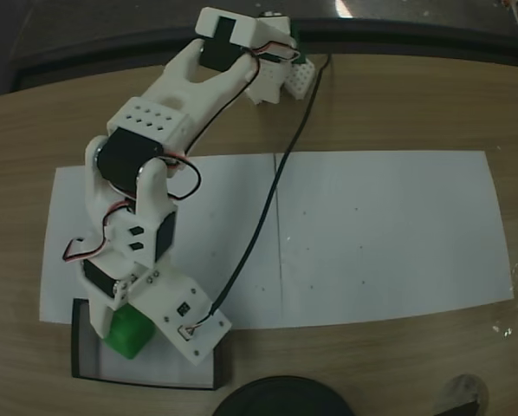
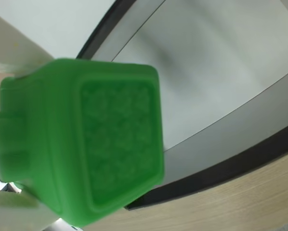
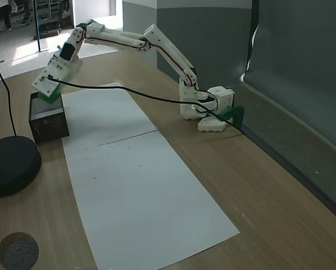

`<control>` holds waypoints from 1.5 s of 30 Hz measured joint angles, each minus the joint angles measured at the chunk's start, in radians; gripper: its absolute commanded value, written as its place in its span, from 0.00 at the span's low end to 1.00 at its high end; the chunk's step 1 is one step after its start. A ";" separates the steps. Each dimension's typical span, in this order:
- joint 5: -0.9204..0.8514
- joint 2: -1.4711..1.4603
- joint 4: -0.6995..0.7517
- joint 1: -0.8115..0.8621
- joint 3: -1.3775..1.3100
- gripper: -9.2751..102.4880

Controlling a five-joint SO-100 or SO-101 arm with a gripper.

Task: Grab a green square and put it in the box.

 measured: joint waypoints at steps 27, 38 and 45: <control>0.086 0.318 0.474 -0.230 -0.259 0.12; 0.048 1.235 0.499 -0.549 0.241 0.08; -0.153 1.853 0.348 -0.526 0.925 0.08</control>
